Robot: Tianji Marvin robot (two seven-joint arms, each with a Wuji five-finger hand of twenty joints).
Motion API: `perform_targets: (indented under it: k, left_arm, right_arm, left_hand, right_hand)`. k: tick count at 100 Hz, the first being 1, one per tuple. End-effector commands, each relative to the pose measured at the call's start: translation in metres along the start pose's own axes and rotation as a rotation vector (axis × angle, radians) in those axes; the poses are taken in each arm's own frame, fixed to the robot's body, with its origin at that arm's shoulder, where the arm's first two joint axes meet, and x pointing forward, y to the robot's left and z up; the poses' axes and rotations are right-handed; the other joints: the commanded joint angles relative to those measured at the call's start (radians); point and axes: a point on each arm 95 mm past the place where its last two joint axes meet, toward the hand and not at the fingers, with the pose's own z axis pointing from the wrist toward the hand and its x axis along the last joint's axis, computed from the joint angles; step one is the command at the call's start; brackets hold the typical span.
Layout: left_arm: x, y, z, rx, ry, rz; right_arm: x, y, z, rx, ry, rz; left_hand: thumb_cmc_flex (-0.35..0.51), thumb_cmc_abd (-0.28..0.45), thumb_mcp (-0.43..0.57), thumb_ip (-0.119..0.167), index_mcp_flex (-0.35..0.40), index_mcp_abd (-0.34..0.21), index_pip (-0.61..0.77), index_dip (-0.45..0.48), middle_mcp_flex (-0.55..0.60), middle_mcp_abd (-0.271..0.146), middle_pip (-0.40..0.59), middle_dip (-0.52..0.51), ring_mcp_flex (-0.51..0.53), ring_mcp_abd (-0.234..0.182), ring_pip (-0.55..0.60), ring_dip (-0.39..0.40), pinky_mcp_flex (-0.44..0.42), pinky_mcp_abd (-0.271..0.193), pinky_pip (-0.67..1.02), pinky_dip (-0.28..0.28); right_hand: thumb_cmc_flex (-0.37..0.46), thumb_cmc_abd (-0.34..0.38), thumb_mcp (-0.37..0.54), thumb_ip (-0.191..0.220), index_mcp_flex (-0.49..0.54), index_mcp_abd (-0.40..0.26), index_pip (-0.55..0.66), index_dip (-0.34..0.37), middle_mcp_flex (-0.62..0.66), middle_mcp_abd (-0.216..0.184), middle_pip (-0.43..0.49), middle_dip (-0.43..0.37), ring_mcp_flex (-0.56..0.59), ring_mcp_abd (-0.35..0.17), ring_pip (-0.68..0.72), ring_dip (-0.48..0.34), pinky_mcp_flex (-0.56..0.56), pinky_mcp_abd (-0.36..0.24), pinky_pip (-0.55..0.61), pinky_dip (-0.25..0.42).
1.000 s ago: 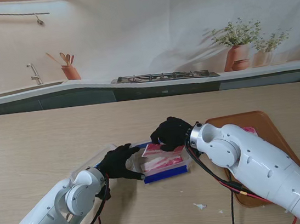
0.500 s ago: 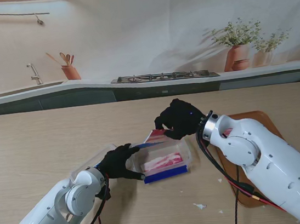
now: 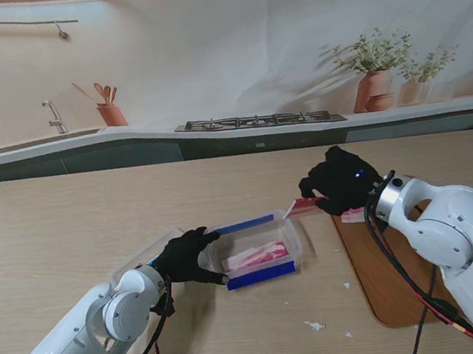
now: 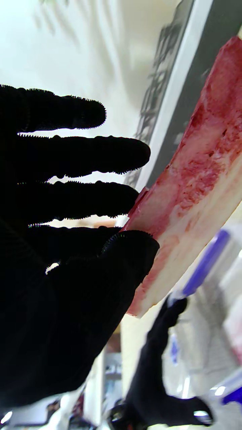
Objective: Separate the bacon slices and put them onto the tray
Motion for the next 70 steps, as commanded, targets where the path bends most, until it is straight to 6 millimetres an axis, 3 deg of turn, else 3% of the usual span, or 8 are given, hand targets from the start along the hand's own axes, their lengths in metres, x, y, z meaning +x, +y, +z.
perform_targets:
  k: [1, 33, 70]
  left_arm:
    - [-0.004, 0.012, -0.002, -0.041, -0.015, 0.000]
    - [-0.003, 0.013, -0.001, -0.047, -0.015, 0.006]
    - [-0.002, 0.015, -0.001, -0.051, -0.018, 0.010]
  right_arm:
    - [-0.006, -0.022, -0.014, 0.098, -0.022, -0.012]
    - [-0.034, -0.058, -0.047, 0.328, -0.101, -0.122]
    - [-0.044, -0.095, -0.046, 0.499, -0.144, -0.088]
  left_hand:
    - [0.096, 0.003, 0.118, 0.019, -0.001, 0.052, 0.006, -0.011, 0.019, -0.114, 0.030, -0.003, -0.034, -0.015, -0.021, -0.009, -0.010, 0.002, -0.024, 0.019]
    - [0.097, 0.004, 0.117, 0.019, -0.001, 0.053, 0.005, -0.011, 0.019, -0.113, 0.029, -0.002, -0.033, -0.015, -0.021, -0.009, -0.009, 0.003, -0.023, 0.019]
    - [0.097, 0.008, 0.112, 0.020, -0.002, 0.053, 0.006, -0.011, 0.019, -0.113, 0.029, -0.002, -0.034, -0.015, -0.021, -0.008, -0.009, 0.002, -0.023, 0.019]
  right_hand:
    - [0.093, 0.027, 0.098, 0.002, 0.056, -0.103, 0.077, 0.052, 0.052, -0.024, 0.037, 0.037, 0.020, 0.002, 0.014, 0.015, -0.027, 0.031, -0.022, -0.019]
    - [0.089, 0.045, 0.083, 0.002, 0.045, -0.118, 0.072, 0.061, 0.041, -0.040, 0.033, 0.044, 0.006, -0.011, 0.002, 0.014, -0.034, 0.028, -0.059, -0.025]
    - [0.087, 0.058, 0.068, 0.003, 0.038, -0.129, 0.066, 0.068, 0.031, -0.048, 0.032, 0.043, -0.012, -0.016, -0.007, 0.012, -0.039, 0.026, -0.082, -0.023]
